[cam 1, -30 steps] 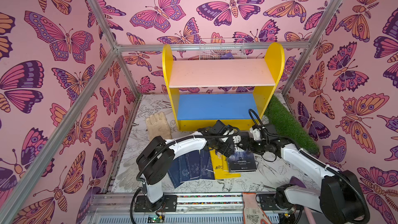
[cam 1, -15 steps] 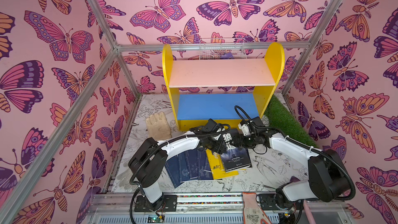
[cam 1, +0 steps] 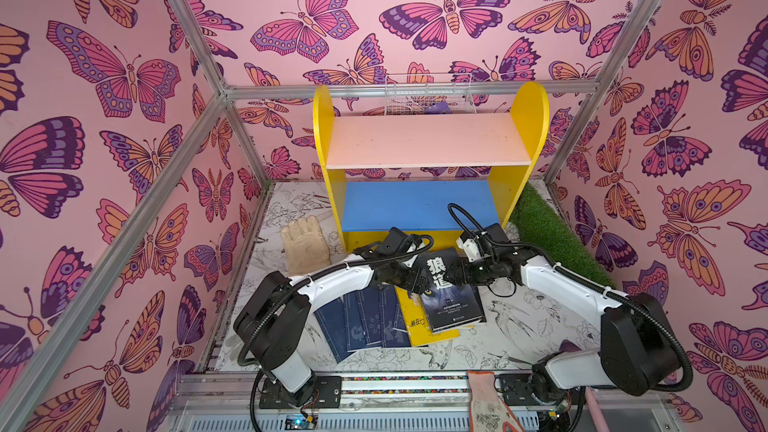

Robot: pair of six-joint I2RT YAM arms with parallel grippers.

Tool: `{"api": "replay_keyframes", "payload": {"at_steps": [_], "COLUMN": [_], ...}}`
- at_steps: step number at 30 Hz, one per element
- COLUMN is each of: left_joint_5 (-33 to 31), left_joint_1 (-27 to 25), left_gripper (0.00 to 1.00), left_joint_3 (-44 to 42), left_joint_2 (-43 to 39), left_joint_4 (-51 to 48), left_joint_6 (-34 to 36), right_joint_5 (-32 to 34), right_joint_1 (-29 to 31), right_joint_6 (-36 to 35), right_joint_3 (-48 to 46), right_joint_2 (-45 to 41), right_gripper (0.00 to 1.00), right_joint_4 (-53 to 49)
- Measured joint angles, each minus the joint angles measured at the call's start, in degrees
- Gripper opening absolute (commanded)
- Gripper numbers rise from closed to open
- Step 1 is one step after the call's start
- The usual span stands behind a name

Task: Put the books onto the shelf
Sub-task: 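Grip the black book's edges with both grippers and tilt it upright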

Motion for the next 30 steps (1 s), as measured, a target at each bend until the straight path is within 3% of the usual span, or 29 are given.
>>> {"api": "replay_keyframes", "payload": {"at_steps": [7,14,19,24,30], "left_joint_5": [2.9,3.8,3.9,4.7,5.9], "left_joint_1": [2.4,4.4,4.5,4.4,3.4], "left_gripper": [0.79,0.74,0.61,0.39,0.38], "left_joint_3": [-3.7,-7.6,-7.7,-6.6,-4.2], "left_joint_2": [-3.1,-5.6,-5.5,-3.5,-1.3], "left_joint_4": [0.6,0.5,0.5,0.5,0.7], "left_joint_6": [-1.0,-2.3,-2.6,-3.1,-3.1], "right_joint_5": [-3.8,-3.6,-3.6,-2.6,-0.3], "right_joint_1": [2.0,3.5,3.5,3.5,0.6], "right_joint_6": [-1.1,-1.0,-0.3,0.4,1.8], "right_joint_3": [0.0,0.1,0.2,0.2,-1.0], "right_joint_2": [-1.3,-1.9,-0.4,0.1,-0.3], "right_gripper": [0.68,0.4,0.48,0.51,0.5], "right_joint_4": [0.0,0.9,1.9,2.6,3.4]}}
